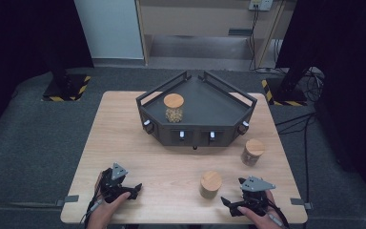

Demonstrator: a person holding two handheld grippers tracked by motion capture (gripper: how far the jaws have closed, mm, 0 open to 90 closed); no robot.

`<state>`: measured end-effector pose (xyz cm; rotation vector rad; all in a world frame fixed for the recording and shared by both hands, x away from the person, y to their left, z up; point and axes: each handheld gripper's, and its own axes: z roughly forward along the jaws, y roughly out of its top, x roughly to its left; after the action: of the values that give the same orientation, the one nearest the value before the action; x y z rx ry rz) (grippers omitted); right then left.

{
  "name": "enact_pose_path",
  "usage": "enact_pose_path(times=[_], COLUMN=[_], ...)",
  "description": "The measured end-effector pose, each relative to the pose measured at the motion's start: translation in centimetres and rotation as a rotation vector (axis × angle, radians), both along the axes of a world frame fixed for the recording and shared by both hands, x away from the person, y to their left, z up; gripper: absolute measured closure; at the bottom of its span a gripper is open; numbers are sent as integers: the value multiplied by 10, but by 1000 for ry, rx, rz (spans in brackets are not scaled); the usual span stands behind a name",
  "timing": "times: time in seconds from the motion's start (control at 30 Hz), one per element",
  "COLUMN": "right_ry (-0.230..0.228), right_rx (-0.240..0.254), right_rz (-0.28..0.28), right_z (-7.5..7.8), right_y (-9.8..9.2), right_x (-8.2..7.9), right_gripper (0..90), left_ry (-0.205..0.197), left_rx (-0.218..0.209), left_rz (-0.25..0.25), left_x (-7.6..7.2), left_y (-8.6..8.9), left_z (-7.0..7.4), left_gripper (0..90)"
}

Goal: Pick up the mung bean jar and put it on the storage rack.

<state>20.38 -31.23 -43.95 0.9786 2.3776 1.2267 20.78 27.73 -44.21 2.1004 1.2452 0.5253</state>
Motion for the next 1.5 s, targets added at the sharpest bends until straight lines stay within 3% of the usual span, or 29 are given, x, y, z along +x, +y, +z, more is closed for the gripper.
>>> enact_pose_path(times=[0.47, 1.13, 1.5], right_ry=[-11, -15, -39], right_rx=[-11, 17, 25], right_rz=[46, 63, 61], right_z=[2, -1, -7], right_y=[21, 38, 54], right_x=[3, 11, 13], right_gripper=[28, 38, 74], left_ry=[0, 0, 1], left_rx=[0, 0, 0], left_rz=[3, 4, 4], left_x=[0, 0, 0], left_y=[0, -1, -1], left_z=[0, 0, 0], left_gripper=[0, 0, 0])
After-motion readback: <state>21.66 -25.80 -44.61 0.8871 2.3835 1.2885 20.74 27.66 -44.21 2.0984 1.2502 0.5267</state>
